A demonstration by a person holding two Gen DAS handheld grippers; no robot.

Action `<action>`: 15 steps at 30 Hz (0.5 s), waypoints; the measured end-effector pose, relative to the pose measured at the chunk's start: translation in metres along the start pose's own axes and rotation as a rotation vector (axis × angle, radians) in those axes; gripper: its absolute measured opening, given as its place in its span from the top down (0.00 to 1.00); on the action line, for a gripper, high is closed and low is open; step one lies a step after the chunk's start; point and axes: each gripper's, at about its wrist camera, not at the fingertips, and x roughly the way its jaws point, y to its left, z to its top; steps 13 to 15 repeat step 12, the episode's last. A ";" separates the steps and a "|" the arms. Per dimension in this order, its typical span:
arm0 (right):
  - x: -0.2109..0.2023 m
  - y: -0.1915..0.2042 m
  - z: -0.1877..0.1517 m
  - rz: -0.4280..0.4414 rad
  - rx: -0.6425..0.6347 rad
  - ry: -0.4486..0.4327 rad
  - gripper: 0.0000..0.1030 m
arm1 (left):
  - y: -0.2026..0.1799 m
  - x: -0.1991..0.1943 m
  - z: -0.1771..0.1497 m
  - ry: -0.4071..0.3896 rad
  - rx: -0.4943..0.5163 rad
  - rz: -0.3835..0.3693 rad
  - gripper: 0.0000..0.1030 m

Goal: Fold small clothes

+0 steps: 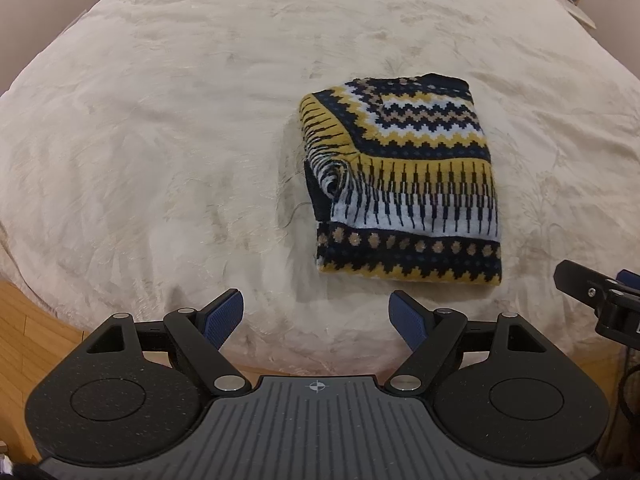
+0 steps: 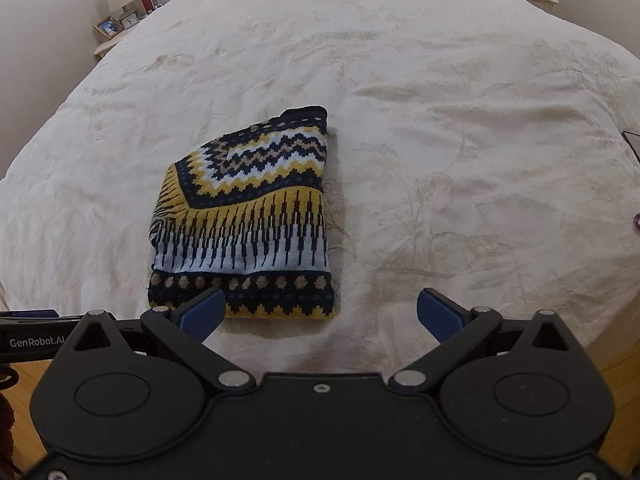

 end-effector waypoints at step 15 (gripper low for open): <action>0.013 -0.007 0.010 0.018 0.002 0.024 0.02 | -0.011 0.007 0.010 0.005 0.009 0.008 0.23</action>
